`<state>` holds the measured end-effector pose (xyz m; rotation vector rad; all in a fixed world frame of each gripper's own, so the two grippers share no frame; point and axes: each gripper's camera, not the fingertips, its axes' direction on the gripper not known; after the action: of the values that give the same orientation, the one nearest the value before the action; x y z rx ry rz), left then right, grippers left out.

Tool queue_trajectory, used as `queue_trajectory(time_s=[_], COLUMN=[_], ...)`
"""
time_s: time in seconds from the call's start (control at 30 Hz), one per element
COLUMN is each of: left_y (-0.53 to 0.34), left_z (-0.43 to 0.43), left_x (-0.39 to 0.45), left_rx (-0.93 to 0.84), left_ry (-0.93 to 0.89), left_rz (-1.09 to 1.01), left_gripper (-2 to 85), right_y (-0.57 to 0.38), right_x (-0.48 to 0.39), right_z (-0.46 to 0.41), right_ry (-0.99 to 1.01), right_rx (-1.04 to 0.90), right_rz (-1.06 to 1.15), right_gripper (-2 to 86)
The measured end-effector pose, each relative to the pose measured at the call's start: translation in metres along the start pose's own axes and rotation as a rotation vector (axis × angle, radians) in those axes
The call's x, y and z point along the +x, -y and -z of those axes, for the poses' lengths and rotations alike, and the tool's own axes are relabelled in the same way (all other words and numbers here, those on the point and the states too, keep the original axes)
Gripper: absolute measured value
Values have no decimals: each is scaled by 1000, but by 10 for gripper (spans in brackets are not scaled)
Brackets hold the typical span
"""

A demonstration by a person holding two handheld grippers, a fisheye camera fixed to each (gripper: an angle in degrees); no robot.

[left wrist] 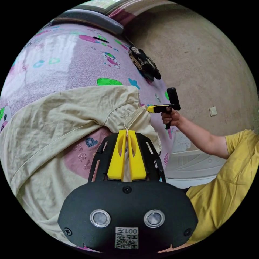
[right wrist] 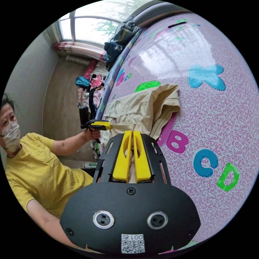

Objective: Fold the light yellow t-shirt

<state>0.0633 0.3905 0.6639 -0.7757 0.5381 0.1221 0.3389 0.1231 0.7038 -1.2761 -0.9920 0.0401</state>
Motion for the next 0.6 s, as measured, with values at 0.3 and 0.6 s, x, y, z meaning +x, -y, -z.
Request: queue_trajectory(time_s=[0.3,0.6], left_y=[-16,-155], left_z=[-20,62], left_x=[-30,-32], left_rx=[-48,124], left_ry=[-101,118], left_rz=[86,213], left_gripper=[76,27], right_y=[-2,-3], right_x=[-29,-124], right_z=[-10,-3], right_ry=[-89,-133], right_rx=[48,145], right_rz=[-32,201], right_gripper=[38,12])
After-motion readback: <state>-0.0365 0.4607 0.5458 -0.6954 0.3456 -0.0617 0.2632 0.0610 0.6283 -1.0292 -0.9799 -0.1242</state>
